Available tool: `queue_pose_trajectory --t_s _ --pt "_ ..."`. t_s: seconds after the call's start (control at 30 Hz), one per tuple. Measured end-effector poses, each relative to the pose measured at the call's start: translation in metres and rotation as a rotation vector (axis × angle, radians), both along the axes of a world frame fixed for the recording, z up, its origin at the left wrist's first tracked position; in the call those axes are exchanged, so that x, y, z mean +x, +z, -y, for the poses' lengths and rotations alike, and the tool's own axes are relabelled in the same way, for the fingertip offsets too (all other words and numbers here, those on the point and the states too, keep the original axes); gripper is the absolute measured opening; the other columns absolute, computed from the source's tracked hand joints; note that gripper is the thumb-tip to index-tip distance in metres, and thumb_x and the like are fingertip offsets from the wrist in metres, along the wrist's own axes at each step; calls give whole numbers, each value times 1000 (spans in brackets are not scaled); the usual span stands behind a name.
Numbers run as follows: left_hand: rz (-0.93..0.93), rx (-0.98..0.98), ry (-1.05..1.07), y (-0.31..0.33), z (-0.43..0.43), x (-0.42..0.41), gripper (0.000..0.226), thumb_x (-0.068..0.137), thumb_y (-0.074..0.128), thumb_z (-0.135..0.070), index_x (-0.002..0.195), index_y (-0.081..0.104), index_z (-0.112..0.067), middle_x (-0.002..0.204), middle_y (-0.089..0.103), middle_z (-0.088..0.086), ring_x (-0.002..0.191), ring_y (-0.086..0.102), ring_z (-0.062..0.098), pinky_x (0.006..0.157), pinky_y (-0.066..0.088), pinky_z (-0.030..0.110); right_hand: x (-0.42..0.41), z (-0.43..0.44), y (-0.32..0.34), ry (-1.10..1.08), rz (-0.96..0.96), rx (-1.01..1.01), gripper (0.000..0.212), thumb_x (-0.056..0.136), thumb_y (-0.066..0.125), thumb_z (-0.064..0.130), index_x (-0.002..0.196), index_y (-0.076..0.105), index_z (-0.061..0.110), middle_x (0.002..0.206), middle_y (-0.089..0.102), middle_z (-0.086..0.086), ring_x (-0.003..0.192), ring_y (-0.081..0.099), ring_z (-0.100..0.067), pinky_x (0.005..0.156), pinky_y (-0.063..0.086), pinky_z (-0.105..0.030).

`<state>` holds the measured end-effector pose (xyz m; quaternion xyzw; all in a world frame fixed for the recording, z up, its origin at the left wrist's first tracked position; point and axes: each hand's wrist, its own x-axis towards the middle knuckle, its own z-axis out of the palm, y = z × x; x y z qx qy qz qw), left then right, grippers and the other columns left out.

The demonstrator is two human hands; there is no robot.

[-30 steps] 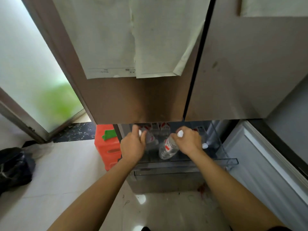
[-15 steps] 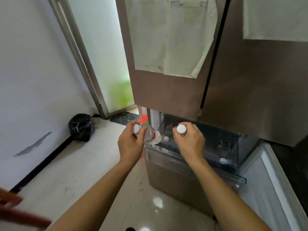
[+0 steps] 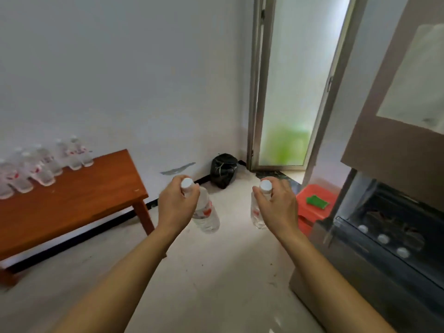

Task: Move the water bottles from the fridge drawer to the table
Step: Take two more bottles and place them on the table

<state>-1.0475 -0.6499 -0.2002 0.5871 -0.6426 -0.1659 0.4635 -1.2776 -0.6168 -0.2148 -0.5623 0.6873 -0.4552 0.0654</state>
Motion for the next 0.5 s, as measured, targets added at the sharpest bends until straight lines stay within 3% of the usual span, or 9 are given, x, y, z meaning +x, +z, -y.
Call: queue_pose_trajectory --t_s 0.23,0.5 --pt "40 -40 173 -13 -5 212 15 92 63 -35 104 59 -26 93 61 -11 85 59 8 73 52 29 211 55 -23 206 -32 114 31 91 66 39 114 62 19 105 59 -2 93 59 -21 76 43 -28" --pt "121 -20 398 -13 1 391 21 92 64 -35 107 61 -20 95 62 -8 85 58 9 67 38 13 407 107 -30 468 -96 148 31 90 62 52 110 58 28 100 58 9 89 58 -9 76 51 -28"
